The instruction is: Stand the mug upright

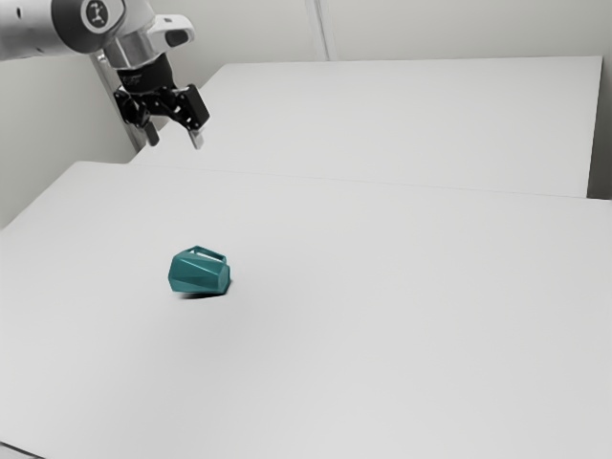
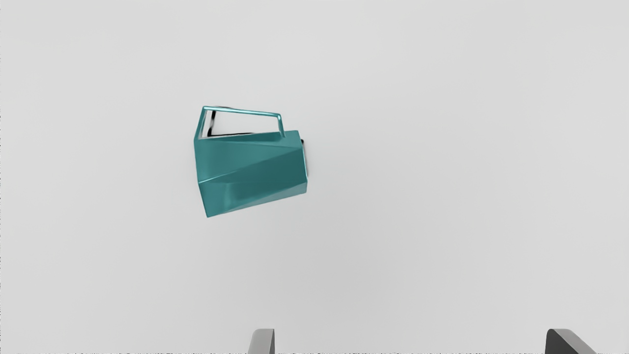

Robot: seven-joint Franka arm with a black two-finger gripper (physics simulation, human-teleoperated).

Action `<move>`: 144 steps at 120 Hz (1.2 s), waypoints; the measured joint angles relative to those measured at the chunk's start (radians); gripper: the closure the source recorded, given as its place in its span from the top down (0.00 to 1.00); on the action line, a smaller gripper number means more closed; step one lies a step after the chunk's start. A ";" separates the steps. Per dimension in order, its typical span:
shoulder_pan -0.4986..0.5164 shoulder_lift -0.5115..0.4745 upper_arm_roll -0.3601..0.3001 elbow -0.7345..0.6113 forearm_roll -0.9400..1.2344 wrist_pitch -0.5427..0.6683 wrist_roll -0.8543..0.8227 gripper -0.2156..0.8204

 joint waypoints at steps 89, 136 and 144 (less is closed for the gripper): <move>0.115 -0.120 0.051 -0.204 -0.060 0.062 0.119 0.79; 0.312 -0.177 0.050 -0.468 -0.342 0.322 0.371 0.79; 0.345 -0.181 0.049 -0.515 -0.402 0.359 0.426 0.79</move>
